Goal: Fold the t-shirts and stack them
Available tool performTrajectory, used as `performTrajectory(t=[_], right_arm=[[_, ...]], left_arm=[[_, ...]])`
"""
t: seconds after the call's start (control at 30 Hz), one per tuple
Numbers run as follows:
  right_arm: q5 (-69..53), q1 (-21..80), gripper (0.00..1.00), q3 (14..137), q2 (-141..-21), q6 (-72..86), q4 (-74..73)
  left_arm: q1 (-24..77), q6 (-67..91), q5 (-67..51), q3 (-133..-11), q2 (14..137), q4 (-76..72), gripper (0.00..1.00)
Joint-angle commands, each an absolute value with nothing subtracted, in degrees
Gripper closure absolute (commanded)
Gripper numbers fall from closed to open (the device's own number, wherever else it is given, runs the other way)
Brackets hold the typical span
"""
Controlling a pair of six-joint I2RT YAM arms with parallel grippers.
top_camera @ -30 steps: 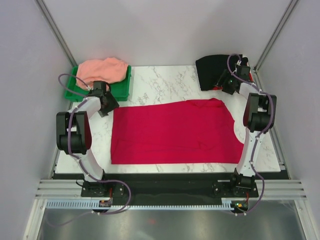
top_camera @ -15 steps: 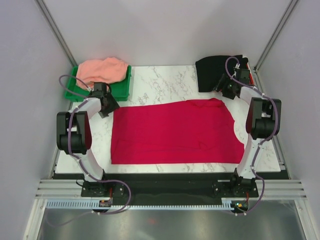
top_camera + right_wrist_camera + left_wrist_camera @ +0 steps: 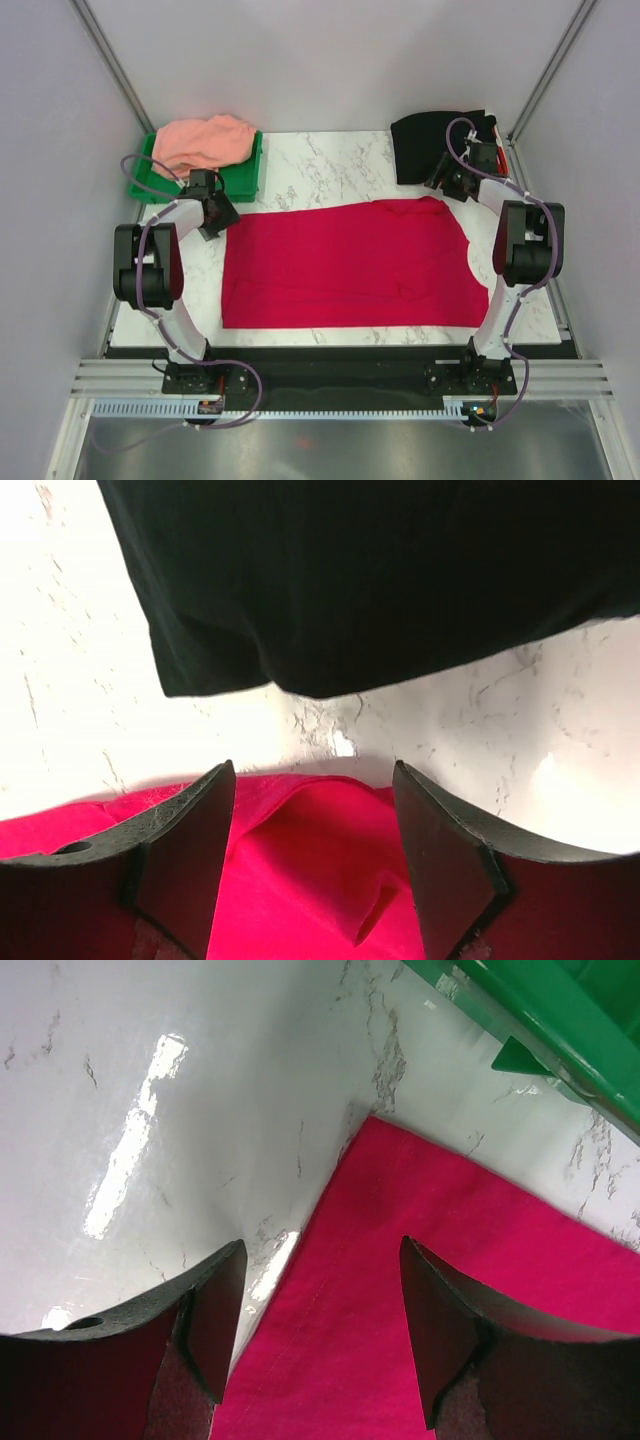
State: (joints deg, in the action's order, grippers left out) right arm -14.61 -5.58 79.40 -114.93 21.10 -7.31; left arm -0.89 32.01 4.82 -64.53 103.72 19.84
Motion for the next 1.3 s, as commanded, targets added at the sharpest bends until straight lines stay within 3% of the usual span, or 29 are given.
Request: performTrajectory(t=[0.0,0.23,0.33,0.4,0.57,0.6,0.93,1.13,1.17,1.27], right_arm=[[-14.33,-3.87,0.28,78.14,-115.32,19.08,-5.89],[-13.01,-1.76,0.33,76.03,-115.31,18.19,-6.24],[-12.48,-1.50,0.42,76.11,-116.45,17.75,-6.50],[-12.92,-1.32,0.60,76.20,-116.80,17.84,-6.94],[-13.62,-0.79,0.88,75.94,-116.02,17.58,-7.03],[-13.80,-0.79,1.00,75.94,-115.75,17.58,-7.03],[-18.28,1.67,1.00,74.71,-108.73,18.37,-5.71],[-19.16,2.29,1.00,74.18,-106.52,17.76,-5.89],[-19.16,2.29,1.00,74.01,-106.35,17.75,-5.89],[-19.77,2.29,1.00,73.83,-106.61,17.93,-5.71]], left_arm=[[-0.62,32.69,5.62,-64.43,100.90,17.75,0.30],[-0.62,32.78,5.71,-63.99,101.34,17.31,0.31],[-0.62,32.78,5.80,-63.98,101.51,17.23,0.30],[-0.70,32.78,5.89,-63.90,101.60,17.23,0.30],[-0.70,33.13,6.77,-63.98,103.62,17.23,0.32],[-0.62,33.31,7.12,-64.33,103.97,17.23,0.31],[-0.70,34.63,6.33,-68.02,107.93,13.62,0.33],[-0.70,34.98,4.75,-70.93,111.97,12.92,0.44],[0.95,34.89,4.75,-70.75,112.06,12.66,0.56],[1.49,34.54,4.66,-70.66,111.88,11.60,0.66]])
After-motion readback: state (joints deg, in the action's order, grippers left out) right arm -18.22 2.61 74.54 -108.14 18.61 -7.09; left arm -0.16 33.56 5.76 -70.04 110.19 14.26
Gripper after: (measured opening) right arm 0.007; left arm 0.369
